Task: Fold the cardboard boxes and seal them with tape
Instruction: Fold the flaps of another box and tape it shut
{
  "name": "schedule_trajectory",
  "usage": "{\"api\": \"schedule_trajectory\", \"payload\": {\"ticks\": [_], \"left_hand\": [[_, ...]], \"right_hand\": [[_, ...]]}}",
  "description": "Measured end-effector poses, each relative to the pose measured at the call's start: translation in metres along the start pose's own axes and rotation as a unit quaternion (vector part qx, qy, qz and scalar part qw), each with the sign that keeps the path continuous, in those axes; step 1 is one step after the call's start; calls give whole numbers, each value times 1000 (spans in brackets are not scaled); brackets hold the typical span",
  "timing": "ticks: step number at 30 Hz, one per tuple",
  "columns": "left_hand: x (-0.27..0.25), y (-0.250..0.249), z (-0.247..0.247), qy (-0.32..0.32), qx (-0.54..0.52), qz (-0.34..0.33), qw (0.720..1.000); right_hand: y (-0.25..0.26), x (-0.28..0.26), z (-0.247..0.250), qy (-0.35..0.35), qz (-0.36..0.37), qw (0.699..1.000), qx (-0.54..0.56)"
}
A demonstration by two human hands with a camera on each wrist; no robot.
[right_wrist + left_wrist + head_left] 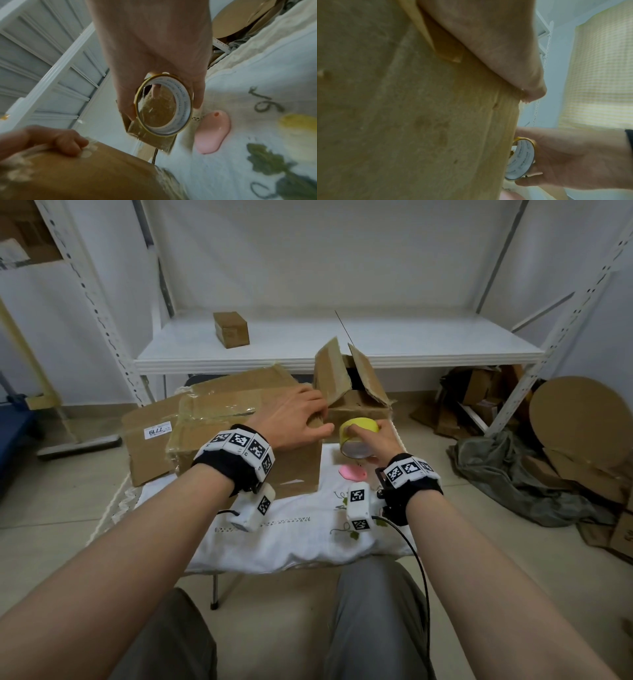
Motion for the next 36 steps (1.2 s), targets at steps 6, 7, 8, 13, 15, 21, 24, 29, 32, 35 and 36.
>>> {"api": "schedule_trajectory", "payload": {"ticks": [6,7,8,13,15,21,24,29,32,35,36], "left_hand": [[2,0,1,6,-8,6,1000],[2,1,1,5,-16,8,1000],[3,3,-1,4,-24,12,1000],[1,6,0,17,-82,29,996],[-2,-4,9,24,-118,18,993],[-45,70,80,-270,-342,278,856],[-70,118,71,-137,-213,412,875],[-117,151,38,28,-234,489,840],[-136,158,16,-33,-439,530,725],[-145,155,9,-41,-522,536,662],[-146,159,6,-38,-524,534,662]], "right_hand": [[-5,1,5,1,2,999,-54],[-8,2,6,4,-5,997,-78],[-10,2,6,11,-9,994,-112],[-10,-2,-4,60,-4,983,-171],[1,-4,-6,51,12,991,-126],[72,-24,-21,27,172,983,-53],[91,-38,-56,120,177,976,-28],[87,-44,-97,173,135,972,-85],[79,-39,-100,162,113,977,-75],[79,-35,-99,163,104,979,-68],[80,-33,-99,160,101,979,-70]]}}
Point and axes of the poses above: each hand's wrist, its own x-axis towards the middle knuckle, its own z-axis out of the back of the hand, y = z × x, the point moved 9 cm from there along x, towards the middle knuckle, and after that the axes turned 2 degrees about z, right-handed, at the moved point
